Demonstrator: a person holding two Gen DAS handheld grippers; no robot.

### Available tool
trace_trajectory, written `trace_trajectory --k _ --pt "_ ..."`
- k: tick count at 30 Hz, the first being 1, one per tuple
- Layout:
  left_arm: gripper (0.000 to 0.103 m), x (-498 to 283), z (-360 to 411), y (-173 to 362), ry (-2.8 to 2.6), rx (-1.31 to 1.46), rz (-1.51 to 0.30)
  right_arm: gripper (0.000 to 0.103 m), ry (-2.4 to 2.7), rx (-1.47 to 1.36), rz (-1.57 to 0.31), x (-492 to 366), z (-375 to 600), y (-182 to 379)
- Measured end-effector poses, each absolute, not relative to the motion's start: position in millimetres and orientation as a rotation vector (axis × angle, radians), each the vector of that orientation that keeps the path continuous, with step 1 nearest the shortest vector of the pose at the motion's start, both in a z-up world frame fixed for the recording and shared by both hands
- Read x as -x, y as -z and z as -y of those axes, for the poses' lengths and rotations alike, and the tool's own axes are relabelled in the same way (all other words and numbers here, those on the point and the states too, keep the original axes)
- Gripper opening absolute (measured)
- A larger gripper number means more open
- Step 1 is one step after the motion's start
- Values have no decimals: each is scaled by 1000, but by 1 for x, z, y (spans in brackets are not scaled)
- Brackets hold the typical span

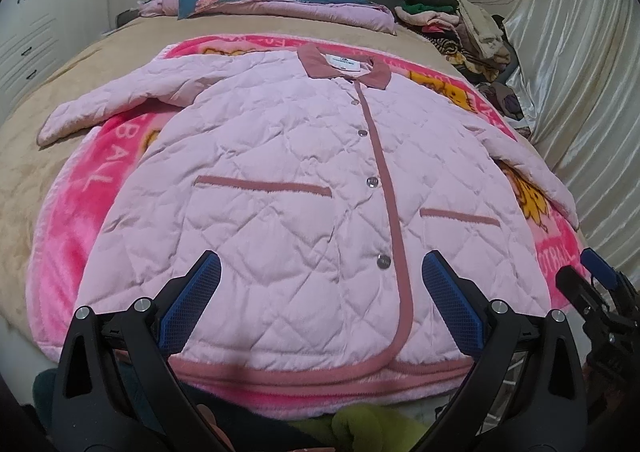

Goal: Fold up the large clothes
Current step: 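Move the right gripper toward the jacket sleeve nearest it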

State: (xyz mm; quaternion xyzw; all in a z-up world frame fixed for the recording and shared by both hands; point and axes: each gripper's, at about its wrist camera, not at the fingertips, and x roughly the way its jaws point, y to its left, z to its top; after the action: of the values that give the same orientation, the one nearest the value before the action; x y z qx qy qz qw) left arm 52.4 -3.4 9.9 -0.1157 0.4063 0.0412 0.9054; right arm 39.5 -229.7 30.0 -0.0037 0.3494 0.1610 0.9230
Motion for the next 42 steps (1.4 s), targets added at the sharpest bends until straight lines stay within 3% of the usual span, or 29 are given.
trace_trajectory --k 42 --pt "94 -208 27 -45 -7 213 -824 99 -167 -111 -678 -203 291 -49"
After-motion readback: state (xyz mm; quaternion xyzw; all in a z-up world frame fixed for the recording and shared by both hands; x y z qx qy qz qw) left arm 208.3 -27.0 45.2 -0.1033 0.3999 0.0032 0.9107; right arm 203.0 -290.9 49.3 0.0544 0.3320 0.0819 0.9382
